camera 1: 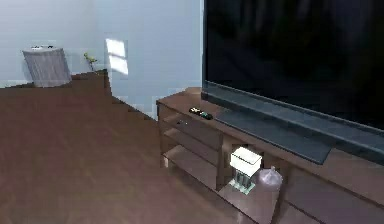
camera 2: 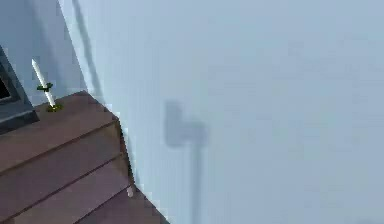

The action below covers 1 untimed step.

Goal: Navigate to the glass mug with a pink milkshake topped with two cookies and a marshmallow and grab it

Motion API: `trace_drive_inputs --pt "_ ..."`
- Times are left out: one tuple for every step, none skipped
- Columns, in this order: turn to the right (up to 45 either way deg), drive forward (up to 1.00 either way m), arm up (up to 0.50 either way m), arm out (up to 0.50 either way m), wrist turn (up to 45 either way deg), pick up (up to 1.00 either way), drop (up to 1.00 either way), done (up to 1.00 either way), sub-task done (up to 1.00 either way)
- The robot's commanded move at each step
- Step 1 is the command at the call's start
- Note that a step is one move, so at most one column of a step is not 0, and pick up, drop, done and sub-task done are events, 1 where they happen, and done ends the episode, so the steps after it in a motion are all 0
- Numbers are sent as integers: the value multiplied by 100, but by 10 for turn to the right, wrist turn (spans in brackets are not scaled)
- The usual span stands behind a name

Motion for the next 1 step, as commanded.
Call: trace_drive_inputs --pt "-450 0 0 0 0 0 0 0 0"
